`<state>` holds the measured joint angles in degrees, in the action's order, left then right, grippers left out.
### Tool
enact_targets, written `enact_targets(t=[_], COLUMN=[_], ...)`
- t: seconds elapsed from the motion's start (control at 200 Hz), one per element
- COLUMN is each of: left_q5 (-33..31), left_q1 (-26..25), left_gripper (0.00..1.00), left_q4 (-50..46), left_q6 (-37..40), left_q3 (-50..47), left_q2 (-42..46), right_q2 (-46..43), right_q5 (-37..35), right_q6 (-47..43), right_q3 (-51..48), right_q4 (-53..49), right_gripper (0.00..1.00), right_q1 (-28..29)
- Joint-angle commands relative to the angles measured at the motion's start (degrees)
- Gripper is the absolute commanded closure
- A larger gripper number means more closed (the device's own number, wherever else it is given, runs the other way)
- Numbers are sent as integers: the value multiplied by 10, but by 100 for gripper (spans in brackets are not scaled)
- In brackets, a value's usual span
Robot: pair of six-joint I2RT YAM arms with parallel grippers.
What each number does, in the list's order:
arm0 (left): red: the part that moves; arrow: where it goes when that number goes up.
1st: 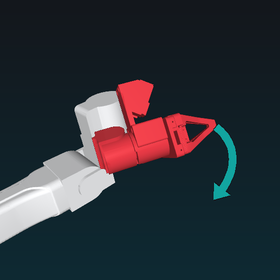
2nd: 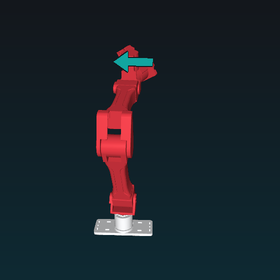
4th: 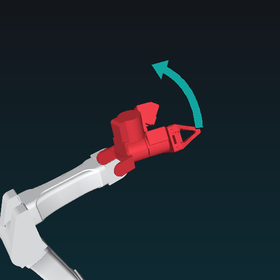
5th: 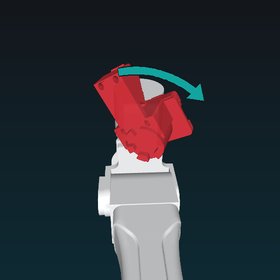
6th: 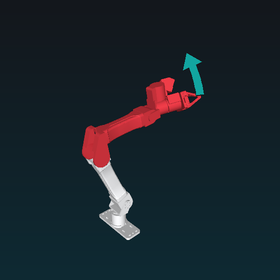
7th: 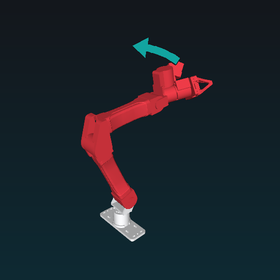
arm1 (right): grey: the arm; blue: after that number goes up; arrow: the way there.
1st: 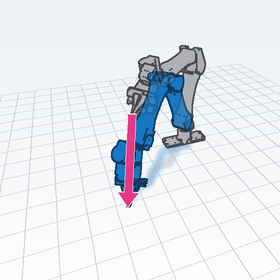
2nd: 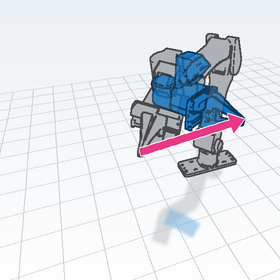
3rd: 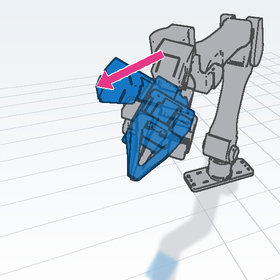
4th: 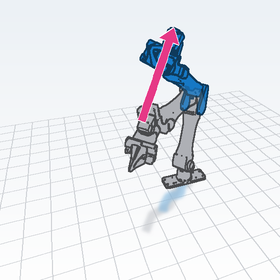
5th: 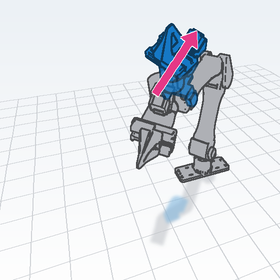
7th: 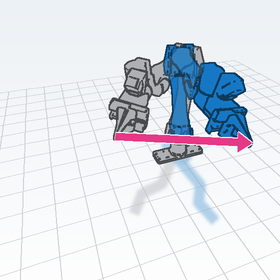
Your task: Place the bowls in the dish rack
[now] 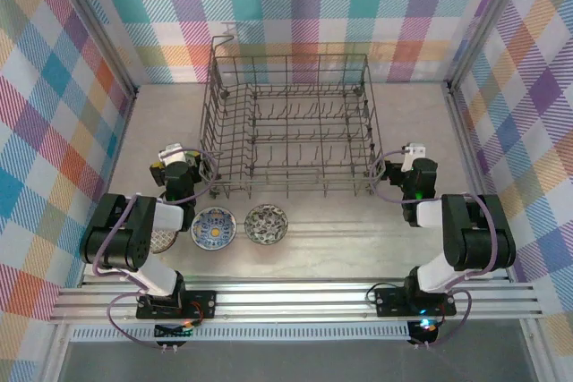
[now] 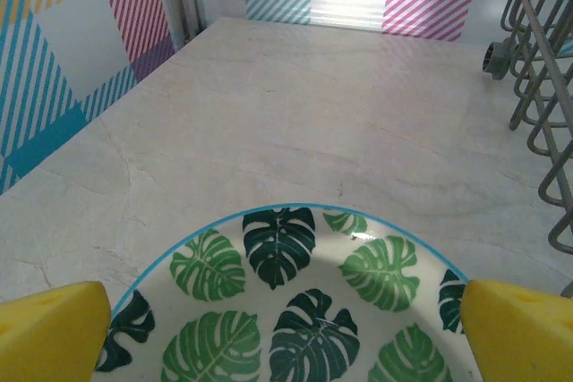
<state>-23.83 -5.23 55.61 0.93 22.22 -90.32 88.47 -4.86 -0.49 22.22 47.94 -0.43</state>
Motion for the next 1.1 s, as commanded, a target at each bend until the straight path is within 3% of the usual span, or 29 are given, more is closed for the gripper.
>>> enact_targets(t=[0.0,0.18,0.32,0.89,1.095], left_q5=[51,54,98,118,111], left_q1=[-21,-20,-9,4,22], left_gripper=[0,0,0,0,0], left_q4=[-22,-23,-38,-43,-110], left_q6=[4,4,7,-3,-30], left_q3=[-4,-3,3,4,5], left_q2=[-5,-6,-4,-1,74], right_q2=[0,0,0,-2,-57], right_q5=[56,57,57,47,3], right_q6=[8,8,8,15,32], right_q3=[11,11,11,7,7], right_q4=[11,10,10,14,-30], right_gripper=[1,1,1,1,1], right_q1=[11,11,11,8,8])
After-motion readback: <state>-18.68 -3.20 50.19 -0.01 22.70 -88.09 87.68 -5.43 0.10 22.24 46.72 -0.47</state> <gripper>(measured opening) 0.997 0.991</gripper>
